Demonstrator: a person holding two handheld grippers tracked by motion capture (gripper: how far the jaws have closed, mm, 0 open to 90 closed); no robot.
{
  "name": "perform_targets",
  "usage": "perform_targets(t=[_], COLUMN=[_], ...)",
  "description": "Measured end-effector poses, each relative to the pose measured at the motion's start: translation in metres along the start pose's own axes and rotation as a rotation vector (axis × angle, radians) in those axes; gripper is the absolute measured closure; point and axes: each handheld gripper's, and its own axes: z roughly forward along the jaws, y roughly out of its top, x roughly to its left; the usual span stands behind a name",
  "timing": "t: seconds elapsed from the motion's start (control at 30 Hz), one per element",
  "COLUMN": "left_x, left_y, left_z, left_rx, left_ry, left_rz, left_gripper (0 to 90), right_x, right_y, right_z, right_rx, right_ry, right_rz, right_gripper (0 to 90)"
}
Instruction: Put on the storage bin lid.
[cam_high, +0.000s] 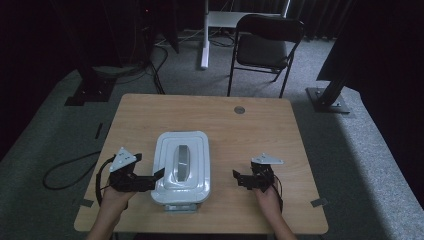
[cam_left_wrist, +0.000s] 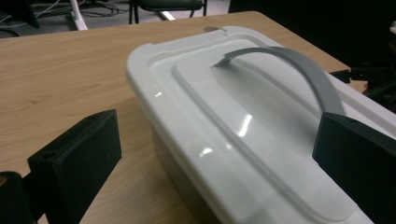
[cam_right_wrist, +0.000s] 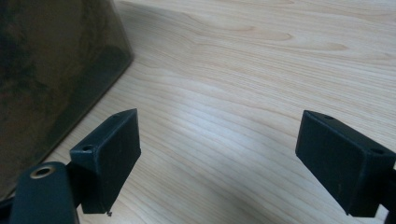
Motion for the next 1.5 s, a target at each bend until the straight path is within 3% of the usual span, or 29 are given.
perform_targets(t=[0.1, 0.23, 0.3, 0.67, 0.93, 1.2, 1.3, 1.5], left_x=[0.007, 0.021, 0.031, 0.062, 0.075, 0.086, 0.090, 0.097], left_y=[-0.005, -0.013, -0.021, -0.051, -0.068, -0.086, -0.093, -0.102], left_z=[-0.002, -0.005, -0.005, 0.001, 0.009, 0.016, 0.017, 0.020], left_rx=[-0.008, -0.037, -0.048, -0.007, -0.001, 0.053, 0.062, 0.103], left_ry=[0.035, 0.039, 0.061, 0.151, 0.196, 0.249, 0.257, 0.290], left_rz=[-0.004, -0.036, -0.053, -0.116, -0.154, -0.167, -0.190, -0.194], left_gripper=[2.0, 2.0, 2.1, 2.1, 2.1, 2.1, 2.1, 2.1], right_x=[-0.002, -0.008, -0.011, -0.020, -0.038, -0.056, -0.064, -0.074], right_y=[-0.002, -0.005, -0.006, -0.015, -0.024, -0.033, -0.038, -0.044], right_z=[-0.001, -0.004, -0.006, -0.014, -0.022, -0.030, -0.034, -0.037], right_rx=[0.001, -0.002, -0.002, -0.034, -0.060, -0.062, -0.057, -0.040], right_ry=[-0.008, -0.027, -0.051, -0.113, -0.166, -0.202, -0.224, -0.272], right_rz=[0.004, 0.010, 0.000, -0.035, 0.009, 0.063, 0.090, 0.095], right_gripper=[13.1, 13.1, 13.1, 12.3, 12.2, 12.2, 12.2, 12.2])
